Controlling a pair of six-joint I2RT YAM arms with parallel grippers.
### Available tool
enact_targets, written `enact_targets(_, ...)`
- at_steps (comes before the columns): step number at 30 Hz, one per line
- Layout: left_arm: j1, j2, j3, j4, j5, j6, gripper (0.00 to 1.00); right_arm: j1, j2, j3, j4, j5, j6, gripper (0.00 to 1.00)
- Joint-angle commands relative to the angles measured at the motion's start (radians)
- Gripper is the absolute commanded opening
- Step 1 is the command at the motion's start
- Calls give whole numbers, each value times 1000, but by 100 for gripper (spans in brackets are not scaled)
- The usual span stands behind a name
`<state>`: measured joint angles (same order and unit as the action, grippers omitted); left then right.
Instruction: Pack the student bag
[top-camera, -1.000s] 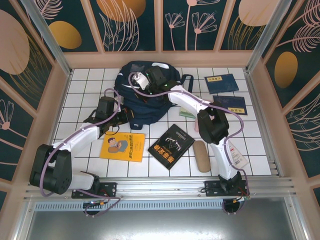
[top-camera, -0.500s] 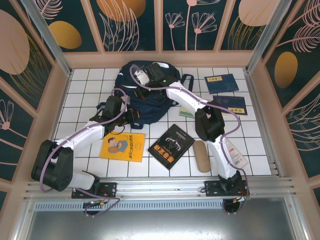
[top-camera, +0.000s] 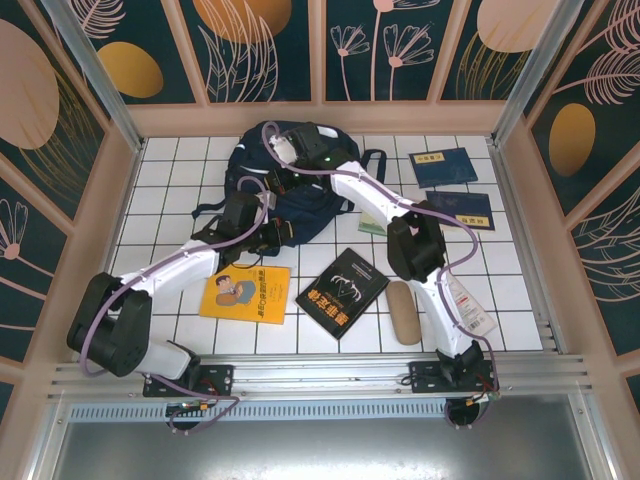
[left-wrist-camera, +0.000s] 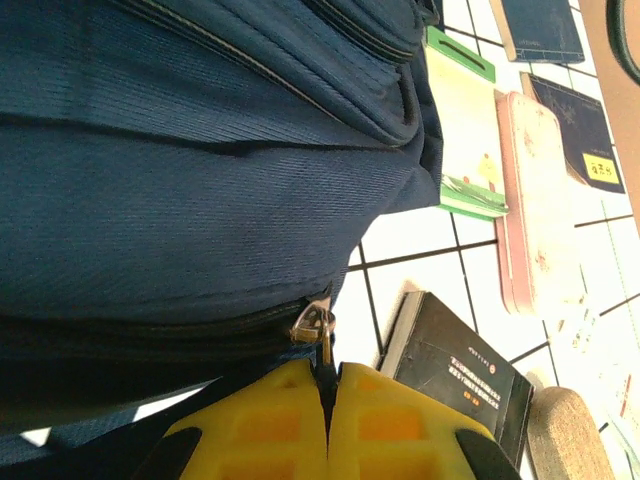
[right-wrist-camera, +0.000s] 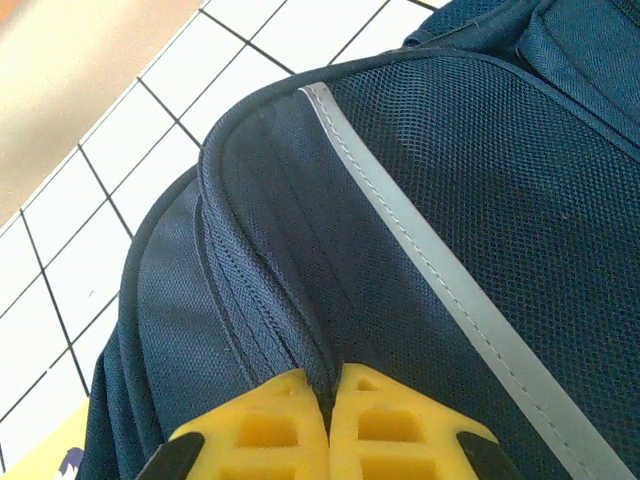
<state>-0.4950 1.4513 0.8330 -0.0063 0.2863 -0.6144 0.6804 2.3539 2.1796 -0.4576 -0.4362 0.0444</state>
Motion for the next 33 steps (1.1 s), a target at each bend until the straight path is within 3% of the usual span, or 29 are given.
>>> enact_targets(1, -42, 28, 45, 42, 46, -3, 2, 5, 13, 63, 42, -26, 69, 0)
enact_targets(15, -105, 129, 82, 98, 14, -18, 2, 14, 24, 79, 56, -85, 184, 0)
enact_targets(23, -119, 138, 85, 96, -4, -12, 5, 10, 1, 35, 143, -80, 390, 0)
enact_targets(26, -120, 104, 70, 69, -51, 11, 2, 5, -6, 25, 158, -55, 476, 0)
enact_targets(33, -119, -3, 46, -18, -207, 69, 0, 5, -76, 3, 132, 83, 495, 0)
